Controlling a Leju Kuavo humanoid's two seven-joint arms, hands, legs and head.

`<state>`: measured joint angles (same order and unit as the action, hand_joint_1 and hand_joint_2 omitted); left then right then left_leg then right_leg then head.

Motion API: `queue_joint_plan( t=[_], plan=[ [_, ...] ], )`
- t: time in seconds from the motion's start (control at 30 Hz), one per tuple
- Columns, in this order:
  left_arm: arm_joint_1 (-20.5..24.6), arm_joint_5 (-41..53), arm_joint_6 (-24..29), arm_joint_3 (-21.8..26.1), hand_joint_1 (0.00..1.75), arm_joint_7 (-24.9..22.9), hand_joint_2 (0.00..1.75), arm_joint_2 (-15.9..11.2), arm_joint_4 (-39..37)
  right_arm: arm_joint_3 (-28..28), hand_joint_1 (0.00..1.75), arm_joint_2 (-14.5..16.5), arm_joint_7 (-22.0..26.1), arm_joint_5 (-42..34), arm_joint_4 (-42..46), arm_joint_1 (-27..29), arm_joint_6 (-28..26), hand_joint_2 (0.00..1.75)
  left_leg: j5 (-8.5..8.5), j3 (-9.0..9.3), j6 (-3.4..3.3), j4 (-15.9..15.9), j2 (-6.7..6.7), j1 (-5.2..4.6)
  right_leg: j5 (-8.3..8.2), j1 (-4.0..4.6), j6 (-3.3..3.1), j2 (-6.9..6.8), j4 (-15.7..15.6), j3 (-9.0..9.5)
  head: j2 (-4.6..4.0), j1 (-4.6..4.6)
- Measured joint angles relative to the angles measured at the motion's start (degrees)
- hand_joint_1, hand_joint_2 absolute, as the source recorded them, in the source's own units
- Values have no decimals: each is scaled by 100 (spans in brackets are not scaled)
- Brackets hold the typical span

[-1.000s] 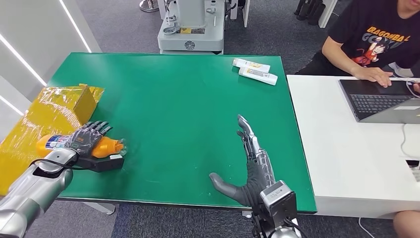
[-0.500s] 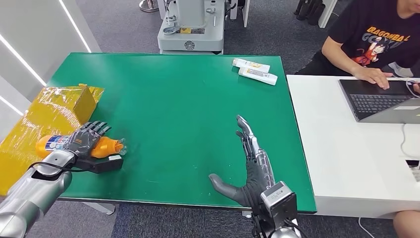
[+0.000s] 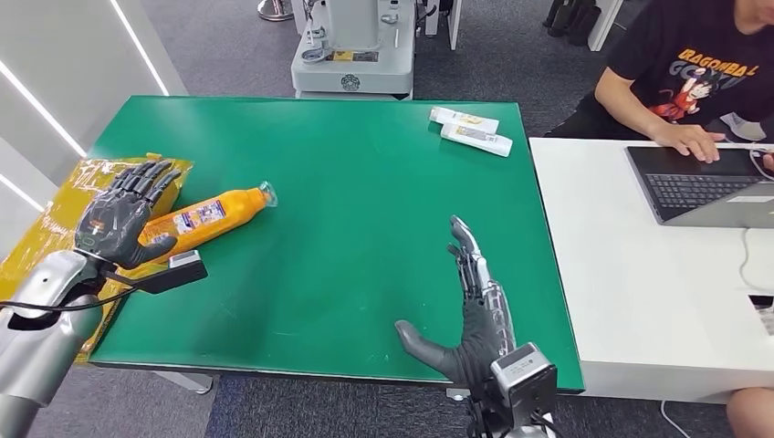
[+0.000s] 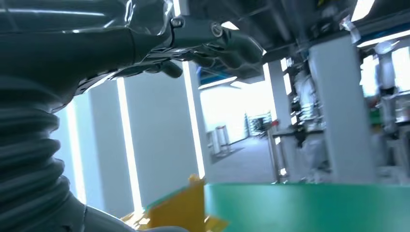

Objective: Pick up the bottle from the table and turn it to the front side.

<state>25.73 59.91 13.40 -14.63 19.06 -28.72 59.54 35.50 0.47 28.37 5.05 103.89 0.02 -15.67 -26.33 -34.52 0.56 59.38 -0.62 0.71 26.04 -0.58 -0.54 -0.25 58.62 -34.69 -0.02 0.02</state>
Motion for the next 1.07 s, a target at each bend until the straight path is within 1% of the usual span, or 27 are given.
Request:
queue_joint_plan(
  t=[0.13, 0.2, 0.23, 0.3, 0.33, 0.37, 0.4, 0.5, 0.57, 0.63, 0.67, 0.7, 0.73, 0.77, 0.87, 0.93, 0.97, 1.03, 1.07],
  plan=[
    [10, -430, -922, 52, 0, 139, 175, -157, 420, -40, 0, -8, 34, 38, 72, 96, -43, 175, 1, 2, 1, 0, -3, 0, -1, 0, 0, 2, 1, 1, -1, -1],
    [43, -914, -1480, 60, 0, 211, 175, -276, 523, -58, 0, -19, 76, 28, 94, 136, -39, 175, 1, 3, 1, 0, -5, 2, -1, 1, -1, 4, 3, 1, -1, -1],
    [81, -1355, -1967, 58, 0, 263, 175, -384, 563, -67, 0, -30, 113, 11, 104, 156, -31, 175, 1, 3, 2, 0, -9, 4, -2, 4, -2, 8, 3, -1, -1, -1],
    [191, -2400, -3206, 47, 0, 427, 175, -705, 656, -91, 0, -66, 191, -19, 131, 210, 1, 175, 1, 3, 2, 0, -17, 8, -4, 9, -5, 15, 3, -4, -1, -1],
    [240, -2780, -3652, 46, 0, 508, 175, -852, 716, -103, 0, -84, 214, -26, 144, 238, 24, 175, 1, 3, 2, 0, -18, 8, -4, 10, -6, 17, 3, -5, -1, -1],
    [274, -3032, -3888, 46, 0, 572, 175, -979, 787, -114, 0, -98, 225, -26, 159, 259, 47, 175, 1, 3, 2, 0, -17, 8, -4, 10, -6, 17, 3, -6, -1, -1],
    [291, -3168, -3945, 46, 0, 608, 175, -1072, 860, -122, 0, -107, 227, -25, 174, 270, 67, 175, 1, 2, 2, 0, -16, 7, -3, 9, -6, 16, 3, -5, -1, -1],
    [294, -3294, -3838, 46, 0, 611, 175, -1240, 1037, -128, 0, -115, 222, -24, 213, 280, 98, 175, 0, 1, 4, -1, -16, 8, -2, 9, -6, 16, 2, -5, -1, 0],
    [291, -3351, -3780, 46, 0, 621, 175, -1297, 1113, -131, 0, -119, 213, -20, 226, 284, 108, 175, 0, 2, 4, -1, -16, 8, -2, 9, -6, 16, 1, -5, -1, -1],
    [252, -3534, -3506, 75, 0, 757, 175, -1272, 1195, -137, 0, -120, 181, 24, 242, 287, 129, 175, 0, 3, 4, 0, -14, 5, -2, 8, -6, 14, 0, -5, -1, -1],
    [206, -3697, -3229, 128, 0, 874, 175, -1189, 1253, -143, 0, -120, 154, 62, 255, 287, 142, 175, 0, 4, 4, 0, -12, 3, -2, 6, -5, 12, -1, -4, 0, -1],
    [138, -3926, -2862, 215, 0, 1002, 175, -1036, 1335, -149, 0, -119, 122, 106, 269, 285, 151, 175, 0, 5, 4, 0, -8, -1, -2, 3, -5, 8, -2, -1, 0, 0],
    [45, -4249, -2450, 337, 0, 1120, 175, -790, 1449, -154, 0, -120, 94, 144, 282, 280, 147, 175, 0, 5, 3, 0, -4, -4, -2, -2, -4, 4, -3, 2, 0, -1],
    [-76, -4653, -2054, 468, 0, 1211, 175, -503, 1592, -157, 0, -120, 73, 170, 292, 272, 127, 175, -1, 7, 2, 0, -2, -8, -2, -7, -3, 2, -4, 5, 0, 1],
    [-641, -6379, -1075, 726, 0, 1312, 175, 573, 2259, -157, 0, -121, 52, 183, 295, 227, -17, 175, -9, 13, -9, 1, -8, -21, -2, -19, 2, 5, -9, 13, -1, -1],
    [-1049, -7277, -620, 678, 0, 1305, 175, 1228, 2732, -157, 0, -121, 52, 162, 285, 192, -128, 175, -13, 11, -16, 1, -13, -22, -5, -21, 7, 8, -19, 14, -1, 0],
    [-1211, -7493, -450, 615, 0, 1305, 175, 1479, 2927, -157, 0, -121, 54, 154, 279, 178, -168, 175, -13, 8, -17, 2, -11, -21, -7, -20, 11, 8, -23, 14, -1, 1],
    [-1429, -7673, -246, 493, 0, 1309, 175, 1827, 3228, -157, 0, -121, 56, 146, 269, 159, -217, 175, -14, 3, -18, 2, -4, -18, -7, -19, 19, 5, -28, 15, -1, 1],
    [-1471, -7706, -215, 467, 0, 1310, 175, 1901, 3295, -157, 0, -121, 57, 144, 267, 155, -225, 175, -14, 1, -18, 2, -2, -18, -6, -19, 20, 3, -28, 15, -1, 1]
  ],
)
